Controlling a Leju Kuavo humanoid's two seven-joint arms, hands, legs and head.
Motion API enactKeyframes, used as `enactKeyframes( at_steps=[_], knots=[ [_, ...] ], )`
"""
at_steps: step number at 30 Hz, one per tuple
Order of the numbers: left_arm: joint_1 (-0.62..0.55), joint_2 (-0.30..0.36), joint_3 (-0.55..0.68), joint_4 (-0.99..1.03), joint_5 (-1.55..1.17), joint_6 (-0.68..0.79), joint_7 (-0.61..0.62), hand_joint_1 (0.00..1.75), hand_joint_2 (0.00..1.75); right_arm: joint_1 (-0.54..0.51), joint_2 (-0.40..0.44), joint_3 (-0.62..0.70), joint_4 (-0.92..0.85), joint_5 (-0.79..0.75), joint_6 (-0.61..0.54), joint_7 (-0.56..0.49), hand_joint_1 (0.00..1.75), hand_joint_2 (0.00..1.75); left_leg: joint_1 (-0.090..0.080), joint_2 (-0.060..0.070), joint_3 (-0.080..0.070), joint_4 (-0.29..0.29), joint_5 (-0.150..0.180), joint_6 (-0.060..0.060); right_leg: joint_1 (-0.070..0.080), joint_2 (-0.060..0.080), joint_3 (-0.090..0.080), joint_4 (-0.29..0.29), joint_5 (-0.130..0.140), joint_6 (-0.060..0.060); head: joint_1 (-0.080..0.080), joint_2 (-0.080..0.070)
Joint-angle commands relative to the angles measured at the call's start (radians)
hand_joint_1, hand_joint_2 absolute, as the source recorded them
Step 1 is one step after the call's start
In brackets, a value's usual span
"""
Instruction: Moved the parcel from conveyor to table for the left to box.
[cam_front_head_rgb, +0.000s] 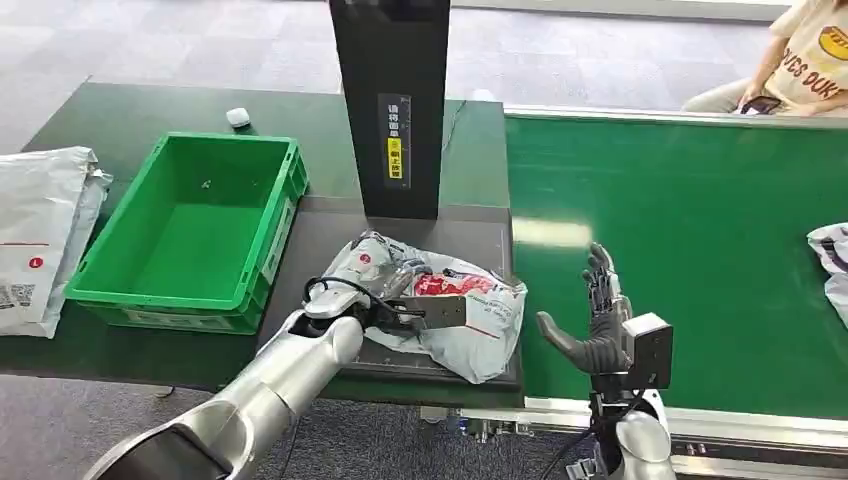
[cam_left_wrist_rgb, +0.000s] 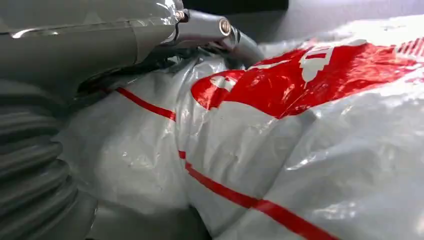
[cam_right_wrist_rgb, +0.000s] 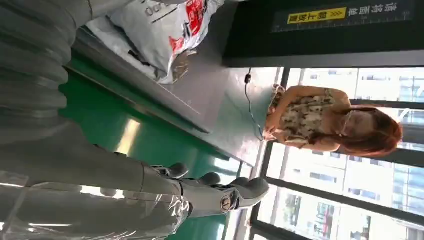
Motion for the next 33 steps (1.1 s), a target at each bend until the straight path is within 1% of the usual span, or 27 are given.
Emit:
enactKeyframes(
  at_steps=[1, 2, 4, 5, 8, 15, 16, 17, 18, 19, 21, 22, 24, 26, 27, 28, 29, 30, 31, 33],
  knots=[
    [0.032, 0.026, 0.074, 0.029, 0.044, 0.210, -0.073, 1.75, 1.75, 0.046, 0.016, -0.046, -0.014, -0.001, 0.007, -0.003, 0.00, 1.75, 0.000, 0.003, 0.002, -0.003, 0.001, -0.001, 0.000, 0.002, 0.001, -0.002, 0.001, -0.002, 0.000, 0.000],
    [0.029, 0.025, 0.074, 0.029, 0.044, 0.209, -0.073, 1.75, 1.75, 0.049, 0.015, -0.048, -0.015, -0.002, 0.006, -0.003, 0.00, 1.75, 0.000, 0.002, 0.002, -0.002, 0.000, -0.001, 0.000, 0.002, 0.001, -0.001, 0.001, -0.002, 0.000, 0.000],
    [0.049, 0.030, 0.104, -0.025, 0.069, 0.274, -0.140, 1.75, 1.75, 0.059, 0.011, -0.051, -0.037, -0.001, 0.008, -0.002, 0.00, 1.75, 0.000, 0.002, 0.002, -0.002, 0.001, -0.002, 0.000, 0.001, 0.001, -0.002, 0.001, -0.002, 0.000, 0.000],
    [0.047, 0.030, 0.105, -0.026, 0.069, 0.273, -0.140, 1.75, 1.75, 0.058, 0.009, -0.052, -0.038, -0.001, 0.008, -0.002, 0.00, 1.75, 0.000, 0.001, 0.001, -0.001, 0.001, -0.002, 0.001, 0.001, 0.000, -0.001, 0.001, -0.002, 0.000, 0.000],
    [0.082, 0.043, 0.115, -0.114, 0.079, 0.394, -0.230, 1.75, 1.75, 0.066, 0.010, -0.065, -0.056, -0.011, 0.005, 0.000, 0.00, 1.75, 0.000, 0.001, -0.001, -0.001, 0.001, -0.002, 0.001, 0.001, -0.001, 0.000, 0.000, -0.002, 0.000, 0.000],
    [0.095, 0.048, 0.120, -0.141, 0.087, 0.406, -0.245, 1.75, 1.75, 0.068, 0.009, -0.067, -0.064, -0.013, 0.006, 0.002, 0.00, 1.75, 0.000, 0.002, -0.004, -0.001, 0.001, -0.002, 0.000, 0.001, -0.004, -0.001, 0.000, -0.002, 0.000, 0.000],
    [0.116, 0.057, 0.126, -0.187, 0.099, 0.475, -0.299, 1.75, 1.75, 0.070, 0.010, -0.070, -0.067, -0.017, 0.005, 0.004, 0.00, 1.75, 0.001, 0.001, -0.005, 0.000, 0.001, -0.002, 0.001, 0.001, -0.005, 0.000, 0.000, -0.001, 0.000, 0.000],
    [0.156, 0.079, 0.115, -0.278, 0.098, 0.580, -0.373, 1.75, 1.75, 0.074, 0.008, -0.072, -0.075, -0.022, 0.006, 0.006, 0.00, 1.75, 0.000, 0.002, -0.004, -0.001, 0.001, -0.002, 0.000, 0.001, -0.005, -0.001, 0.000, -0.002, 0.000, 0.000],
    [0.194, 0.091, 0.125, -0.356, 0.125, 0.626, -0.415, 1.75, 1.75, 0.075, 0.009, -0.076, -0.079, -0.028, 0.004, 0.008, 0.00, 1.75, 0.000, 0.002, -0.005, -0.001, 0.001, -0.002, 0.000, 0.001, -0.006, -0.001, 0.000, -0.001, 0.000, 0.000],
    [0.259, 0.125, 0.109, -0.517, 0.132, 0.678, -0.465, 1.75, 1.75, 0.075, 0.008, -0.081, -0.078, -0.037, -0.001, 0.008, 0.00, 1.75, 0.000, 0.003, -0.004, -0.002, 0.000, -0.002, 0.000, 0.002, -0.005, -0.001, 0.000, -0.002, 0.000, 0.000],
    [0.337, 0.169, 0.090, -0.718, 0.128, 0.697, -0.473, 1.75, 1.75, 0.071, 0.007, -0.091, -0.067, -0.054, -0.011, 0.006, 0.00, 1.75, 0.000, 0.003, -0.006, -0.001, 0.000, -0.002, 0.000, 0.002, -0.007, -0.001, 0.000, -0.001, 0.000, 0.000],
    [0.386, 0.196, 0.078, -0.844, 0.127, 0.697, -0.467, 1.75, 1.75, 0.076, 0.000, -0.096, -0.067, -0.062, -0.020, 0.003, 0.00, 1.75, 0.000, 0.005, -0.004, -0.002, 0.000, -0.002, 0.000, 0.004, -0.006, -0.001, 0.000, -0.002, 0.000, 0.000],
    [0.454, 0.240, 0.068, -0.992, 0.133, 0.679, -0.458, 1.75, 1.75, 0.094, 0.005, -0.119, -0.084, -0.075, -0.028, -0.005, 0.00, 1.75, 0.000, 0.006, -0.003, -0.002, -0.002, -0.002, 0.001, 0.005, -0.005, -0.001, -0.001, -0.002, 0.000, 0.000],
    [0.539, 0.276, 0.124, -1.090, 0.095, 0.694, -0.393, 1.75, 1.75, 0.126, 0.018, -0.152, -0.118, -0.077, -0.031, -0.009, 0.00, 1.75, 0.000, 0.003, -0.005, -0.001, -0.001, -0.002, 0.000, 0.003, -0.007, 0.000, -0.002, -0.002, 0.000, 0.000],
    [0.575, 0.292, 0.164, -1.127, 0.065, 0.712, -0.373, 1.75, 1.75, 0.142, 0.024, -0.171, -0.134, -0.080, -0.029, -0.011, 0.00, 1.75, 0.000, 0.005, -0.003, -0.002, -0.002, -0.002, 0.000, 0.004, -0.005, -0.001, -0.003, -0.002, 0.000, 0.000],
    [0.609, 0.308, 0.210, -1.164, 0.042, 0.743, -0.373, 1.75, 1.75, 0.154, 0.028, -0.186, -0.146, -0.079, -0.022, -0.013, 0.00, 1.75, 0.000, 0.005, -0.004, -0.002, -0.002, -0.002, 0.000, 0.004, -0.006, -0.001, -0.003, -0.002, 0.000, 0.000],
    [0.646, 0.330, 0.269, -1.209, 0.009, 0.788, -0.378, 1.75, 1.75, 0.164, 0.032, -0.204, -0.151, -0.077, -0.017, -0.013, 0.00, 1.75, 0.000, 0.007, -0.001, -0.004, -0.004, -0.002, 0.001, 0.006, -0.004, -0.002, -0.003, -0.002, 0.000, 0.000],
    [0.662, 0.341, 0.297, -1.230, 0.016, 0.786, -0.395, 1.75, 1.75, 0.167, 0.034, -0.214, -0.151, -0.077, -0.008, -0.017, 0.00, 1.75, 0.000, 0.007, -0.003, -0.003, -0.004, -0.002, 0.000, 0.006, -0.005, -0.001, -0.004, -0.002, 0.000, 0.000],
    [0.679, 0.343, 0.343, -1.249, -0.035, 0.820, -0.384, 1.75, 1.75, 0.172, 0.035, -0.222, -0.150, -0.077, -0.005, -0.017, 0.00, 1.75, 0.001, 0.008, -0.001, -0.003, -0.005, -0.003, 0.001, 0.007, -0.004, -0.001, -0.005, -0.003, 0.000, 0.000],
    [0.718, 0.344, 0.455, -1.287, -0.099, 0.850, -0.325, 1.75, 1.75, 0.190, 0.048, -0.238, -0.162, -0.073, 0.008, -0.026, 0.00, 1.75, 0.001, 0.005, -0.005, -0.002, -0.004, -0.003, 0.001, 0.004, -0.007, 0.000, -0.005, -0.003, 0.000, 0.000]
  ],
)
